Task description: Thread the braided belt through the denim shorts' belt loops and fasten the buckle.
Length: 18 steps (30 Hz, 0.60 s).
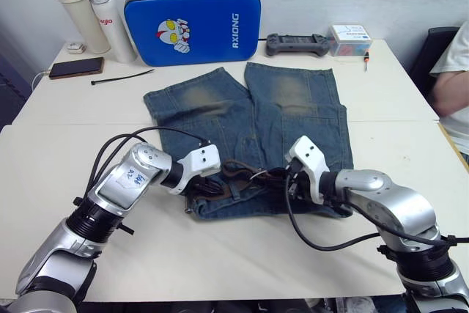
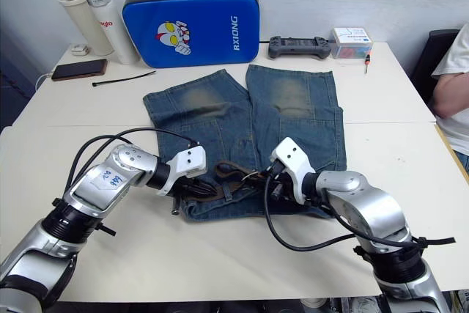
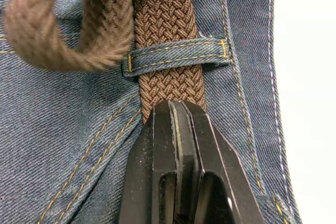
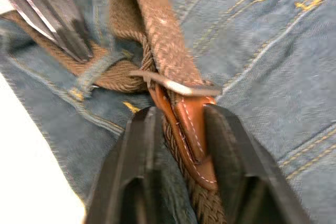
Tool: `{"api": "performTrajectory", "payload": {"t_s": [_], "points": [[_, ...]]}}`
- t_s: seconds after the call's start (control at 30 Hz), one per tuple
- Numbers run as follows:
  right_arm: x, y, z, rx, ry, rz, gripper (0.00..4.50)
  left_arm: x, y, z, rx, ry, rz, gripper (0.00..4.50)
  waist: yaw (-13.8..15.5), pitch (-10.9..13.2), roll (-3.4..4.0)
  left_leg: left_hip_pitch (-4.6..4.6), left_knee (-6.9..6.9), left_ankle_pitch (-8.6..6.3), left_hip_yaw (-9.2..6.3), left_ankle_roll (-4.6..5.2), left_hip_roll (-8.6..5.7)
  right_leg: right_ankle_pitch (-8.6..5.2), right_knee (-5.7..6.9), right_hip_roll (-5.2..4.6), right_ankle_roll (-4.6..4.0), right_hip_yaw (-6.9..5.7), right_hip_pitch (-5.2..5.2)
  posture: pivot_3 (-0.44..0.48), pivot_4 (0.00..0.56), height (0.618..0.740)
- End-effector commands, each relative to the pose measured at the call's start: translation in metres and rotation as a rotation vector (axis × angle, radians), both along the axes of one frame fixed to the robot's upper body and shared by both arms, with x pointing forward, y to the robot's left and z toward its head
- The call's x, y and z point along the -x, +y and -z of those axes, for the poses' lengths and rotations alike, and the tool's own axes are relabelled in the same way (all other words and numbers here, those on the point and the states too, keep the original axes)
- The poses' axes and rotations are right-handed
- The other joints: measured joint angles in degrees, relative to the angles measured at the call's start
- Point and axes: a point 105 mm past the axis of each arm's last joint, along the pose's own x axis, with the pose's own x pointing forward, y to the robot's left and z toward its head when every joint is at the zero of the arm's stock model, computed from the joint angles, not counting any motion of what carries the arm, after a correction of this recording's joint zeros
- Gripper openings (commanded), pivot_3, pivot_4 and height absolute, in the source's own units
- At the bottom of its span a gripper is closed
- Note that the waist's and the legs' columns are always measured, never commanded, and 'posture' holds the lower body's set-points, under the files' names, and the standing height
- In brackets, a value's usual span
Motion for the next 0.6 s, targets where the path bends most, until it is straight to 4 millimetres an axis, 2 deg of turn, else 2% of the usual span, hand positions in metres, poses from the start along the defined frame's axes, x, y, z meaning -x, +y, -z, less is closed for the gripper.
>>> {"api": "performTrajectory", "payload": {"t_s": [0.03,0.3,0.6], "points": [[0.006,0.0,-0.018,-0.03,-0.048,-0.042,1.51,0.0,0.012,0.011,-0.049,0.021,-0.052,0.0,0.0,0.0,0.0,0.0,-0.01,0.0,0.0,0.0,0.0,0.0,-0.01,0.0,0.0,0.0,0.0,0.0,0.15,0.74],[0.003,-0.006,-0.022,-0.055,-0.049,-0.023,1.51,0.0,0.01,0.011,-0.044,0.019,-0.055,0.0,0.0,0.0,0.0,0.0,-0.02,-0.02,0.0,0.03,0.01,-0.01,-0.02,0.0,-0.01,0.0,0.0,0.0,0.15,0.74],[-0.007,-0.007,-0.008,-0.041,-0.01,0.025,1.51,-0.001,0.011,0.011,-0.046,0.015,-0.061,0.0,0.0,0.0,0.0,0.01,-0.03,-0.02,0.0,0.03,0.01,-0.01,-0.03,0.0,-0.01,0.01,0.0,0.0,0.15,0.74]]}}
